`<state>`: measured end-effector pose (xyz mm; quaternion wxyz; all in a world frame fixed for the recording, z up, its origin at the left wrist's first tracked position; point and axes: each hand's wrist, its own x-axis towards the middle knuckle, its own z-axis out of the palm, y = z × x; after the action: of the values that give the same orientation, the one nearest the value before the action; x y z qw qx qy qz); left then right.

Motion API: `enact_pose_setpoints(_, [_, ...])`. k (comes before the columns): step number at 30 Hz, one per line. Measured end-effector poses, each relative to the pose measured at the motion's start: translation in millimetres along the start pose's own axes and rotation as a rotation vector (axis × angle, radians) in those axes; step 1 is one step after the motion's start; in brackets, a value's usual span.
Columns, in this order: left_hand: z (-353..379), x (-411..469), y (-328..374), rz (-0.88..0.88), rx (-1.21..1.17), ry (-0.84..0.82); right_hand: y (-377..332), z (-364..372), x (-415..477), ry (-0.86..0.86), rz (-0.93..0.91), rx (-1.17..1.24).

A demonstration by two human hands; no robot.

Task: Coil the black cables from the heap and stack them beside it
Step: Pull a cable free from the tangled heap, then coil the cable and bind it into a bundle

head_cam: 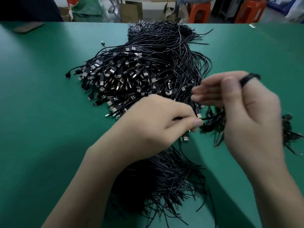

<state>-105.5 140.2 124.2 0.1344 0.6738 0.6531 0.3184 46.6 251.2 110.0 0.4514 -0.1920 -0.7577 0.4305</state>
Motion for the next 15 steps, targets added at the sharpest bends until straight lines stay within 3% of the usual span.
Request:
enact_pose_setpoints(3, [-13,-3,-3,0.066,-0.039,0.204,2,2,-3,-0.184,0.114,-0.232])
enact_pose_setpoints(7, [-12,-2,-13,0.049,-0.180,0.287,-6,5,-5,-0.678,0.480,0.350])
enact_pose_setpoints(9, [-3,1,-13,0.035,-0.301,0.256,-10,7,-6,-0.778,0.525,0.660])
enact_pose_setpoints(12, [14,6,-12,0.024,-0.382,0.151,-14,9,-4,-0.630,0.468,0.955])
enact_pose_setpoints(15, [26,7,-12,-0.057,-0.273,0.014,-13,9,0,-0.308,0.374,0.931])
